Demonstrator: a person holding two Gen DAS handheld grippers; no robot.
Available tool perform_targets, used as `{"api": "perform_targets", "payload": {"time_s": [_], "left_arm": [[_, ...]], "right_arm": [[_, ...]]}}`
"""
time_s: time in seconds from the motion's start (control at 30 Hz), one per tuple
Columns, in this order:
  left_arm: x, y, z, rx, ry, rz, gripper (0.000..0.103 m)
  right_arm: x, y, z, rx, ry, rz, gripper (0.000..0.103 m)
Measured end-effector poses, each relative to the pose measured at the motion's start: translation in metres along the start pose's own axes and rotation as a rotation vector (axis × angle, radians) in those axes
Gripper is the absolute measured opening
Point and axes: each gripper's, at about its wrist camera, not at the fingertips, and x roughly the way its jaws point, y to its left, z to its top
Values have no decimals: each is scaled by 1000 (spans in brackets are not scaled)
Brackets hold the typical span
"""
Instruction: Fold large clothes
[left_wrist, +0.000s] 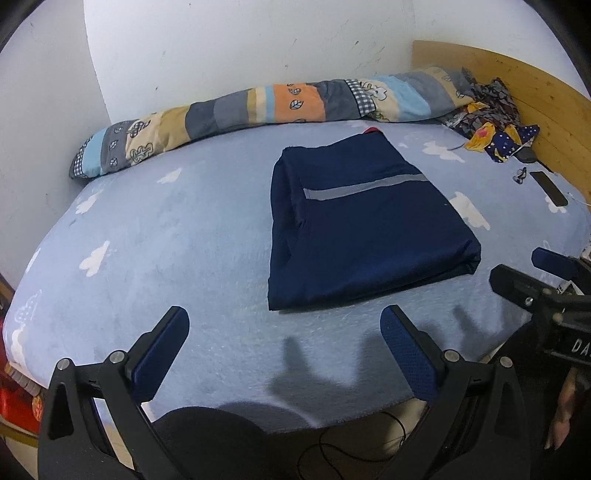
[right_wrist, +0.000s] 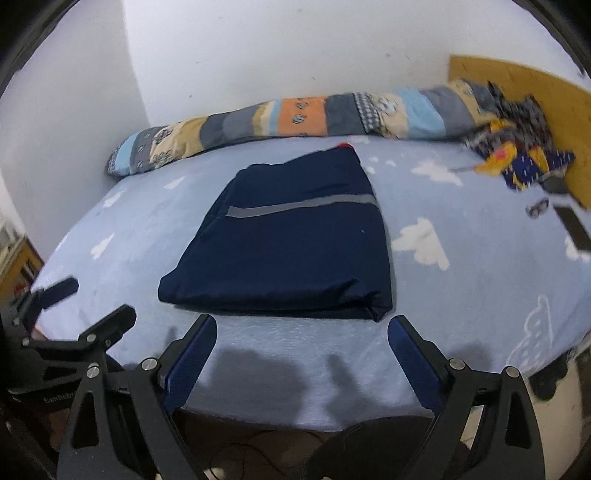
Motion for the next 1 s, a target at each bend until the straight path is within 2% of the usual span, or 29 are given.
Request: {"api": "perform_targets", "payload": {"time_s": [0.3,1.0], "left_arm": [[5,6,1,-14,20,-15,103],[1,6,0,8,8,-11,103]], "right_arm": [[6,2,1,3,20,-4,96],[4,7,0,-22,16,-20,96]]}}
